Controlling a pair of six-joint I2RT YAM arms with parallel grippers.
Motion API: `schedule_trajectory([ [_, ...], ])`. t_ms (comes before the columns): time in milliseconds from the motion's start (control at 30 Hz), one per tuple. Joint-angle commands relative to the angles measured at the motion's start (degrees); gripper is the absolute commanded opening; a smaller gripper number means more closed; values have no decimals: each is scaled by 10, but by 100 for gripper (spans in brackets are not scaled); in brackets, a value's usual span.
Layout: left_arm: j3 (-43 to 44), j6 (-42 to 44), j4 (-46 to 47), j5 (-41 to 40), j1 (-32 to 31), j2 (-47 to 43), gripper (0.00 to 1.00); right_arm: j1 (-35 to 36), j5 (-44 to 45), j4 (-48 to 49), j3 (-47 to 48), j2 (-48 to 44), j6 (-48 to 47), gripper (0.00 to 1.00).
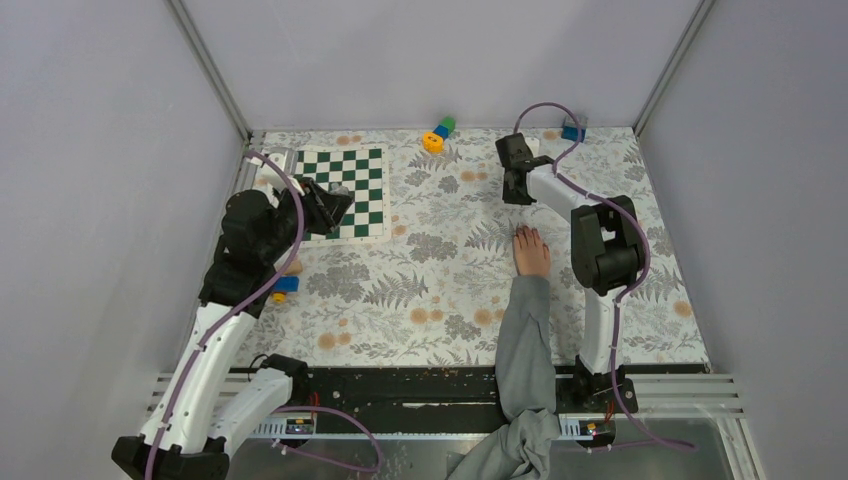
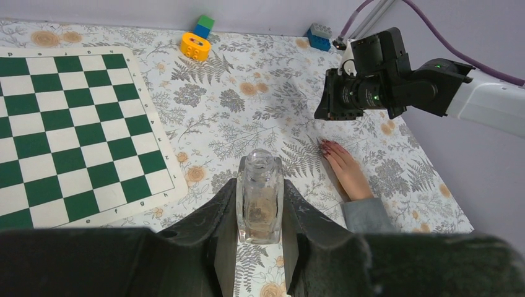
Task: Paint the nails
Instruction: Paint the nail polish on the nail.
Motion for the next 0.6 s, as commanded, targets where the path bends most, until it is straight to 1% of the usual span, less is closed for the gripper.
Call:
schedule_trajectory([
  [0,29,-7,25,-11,3,-18,0,-3,-2,-17,5,9,3,0],
  [300,26,-8,19,-14,2,-28,0,1,32,-21,-7,9,31,0],
  [567,22,-7,15,-18,2,-39,0,18,89,-28,0,17,33,0],
])
